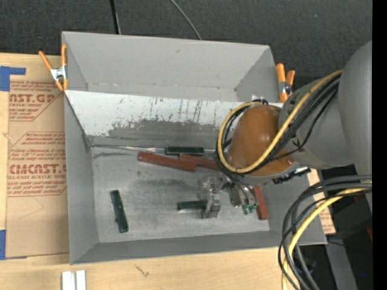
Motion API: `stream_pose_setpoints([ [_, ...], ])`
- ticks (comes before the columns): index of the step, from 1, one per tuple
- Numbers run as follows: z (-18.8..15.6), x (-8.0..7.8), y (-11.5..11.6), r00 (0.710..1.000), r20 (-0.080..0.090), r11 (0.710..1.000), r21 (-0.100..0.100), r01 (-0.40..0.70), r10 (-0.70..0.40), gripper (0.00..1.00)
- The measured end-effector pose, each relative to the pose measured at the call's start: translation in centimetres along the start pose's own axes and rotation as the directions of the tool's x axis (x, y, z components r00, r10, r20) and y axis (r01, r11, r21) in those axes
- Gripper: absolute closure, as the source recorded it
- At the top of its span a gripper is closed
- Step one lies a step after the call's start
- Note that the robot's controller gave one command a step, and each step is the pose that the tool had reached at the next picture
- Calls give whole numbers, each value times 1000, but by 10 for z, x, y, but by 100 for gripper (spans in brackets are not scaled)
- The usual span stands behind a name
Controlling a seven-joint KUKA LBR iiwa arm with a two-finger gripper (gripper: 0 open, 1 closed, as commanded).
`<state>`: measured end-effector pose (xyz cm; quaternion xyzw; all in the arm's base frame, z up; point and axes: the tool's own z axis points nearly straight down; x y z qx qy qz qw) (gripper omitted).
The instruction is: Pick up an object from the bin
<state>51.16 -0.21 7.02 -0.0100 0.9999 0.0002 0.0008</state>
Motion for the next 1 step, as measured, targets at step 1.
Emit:
stream_pose_setpoints([
  [1,-185,19,3,1000,8,1000,1,15,-15,100],
])
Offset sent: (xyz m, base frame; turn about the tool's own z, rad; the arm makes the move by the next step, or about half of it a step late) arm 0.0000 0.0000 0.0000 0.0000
